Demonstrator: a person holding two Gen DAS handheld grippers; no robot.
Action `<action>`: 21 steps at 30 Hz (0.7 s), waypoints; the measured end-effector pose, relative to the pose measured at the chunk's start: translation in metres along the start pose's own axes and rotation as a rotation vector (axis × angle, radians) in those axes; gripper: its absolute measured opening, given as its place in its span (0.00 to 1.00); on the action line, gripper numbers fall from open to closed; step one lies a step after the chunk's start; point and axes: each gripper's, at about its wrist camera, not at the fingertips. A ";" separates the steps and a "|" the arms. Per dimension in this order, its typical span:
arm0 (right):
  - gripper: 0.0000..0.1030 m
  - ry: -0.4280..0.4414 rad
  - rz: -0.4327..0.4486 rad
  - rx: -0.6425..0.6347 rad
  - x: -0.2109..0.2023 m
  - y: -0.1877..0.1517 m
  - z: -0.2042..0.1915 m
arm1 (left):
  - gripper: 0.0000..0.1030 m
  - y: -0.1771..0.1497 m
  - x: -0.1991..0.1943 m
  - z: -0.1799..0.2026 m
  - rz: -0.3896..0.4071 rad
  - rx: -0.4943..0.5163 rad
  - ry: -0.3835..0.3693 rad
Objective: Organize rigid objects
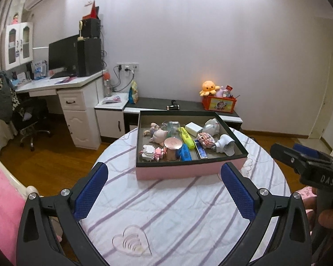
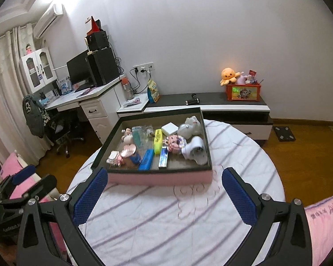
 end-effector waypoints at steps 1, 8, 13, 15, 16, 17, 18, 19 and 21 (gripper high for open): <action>1.00 -0.003 0.004 -0.001 -0.006 -0.004 -0.002 | 1.00 -0.003 -0.007 0.000 0.005 -0.002 0.000; 1.00 -0.039 0.042 -0.021 -0.052 -0.034 -0.013 | 1.00 -0.027 -0.041 -0.001 0.032 -0.024 -0.001; 1.00 -0.049 0.071 -0.045 -0.079 -0.049 -0.023 | 1.00 -0.042 -0.065 0.002 0.054 -0.026 -0.008; 1.00 -0.045 0.085 -0.051 -0.088 -0.052 -0.027 | 1.00 -0.045 -0.074 0.003 0.063 -0.020 -0.006; 1.00 -0.045 0.094 -0.056 -0.092 -0.054 -0.030 | 1.00 -0.046 -0.076 0.003 0.069 -0.019 -0.003; 1.00 -0.048 0.102 -0.061 -0.095 -0.056 -0.033 | 1.00 -0.047 -0.080 0.002 0.074 -0.021 -0.004; 1.00 -0.053 0.111 -0.064 -0.099 -0.058 -0.035 | 1.00 -0.049 -0.082 0.002 0.077 -0.024 -0.005; 1.00 -0.060 0.120 -0.064 -0.102 -0.060 -0.037 | 1.00 -0.051 -0.084 0.001 0.077 -0.027 -0.007; 1.00 -0.070 0.133 -0.063 -0.105 -0.061 -0.041 | 1.00 -0.053 -0.086 -0.001 0.074 -0.023 -0.004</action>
Point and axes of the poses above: each gripper's, at about its wrist camera, not at the fingertips, and x roughly the way its jaws point, z to its right, y to its top, and after that the axes turned 6 degrees about y, right-handed
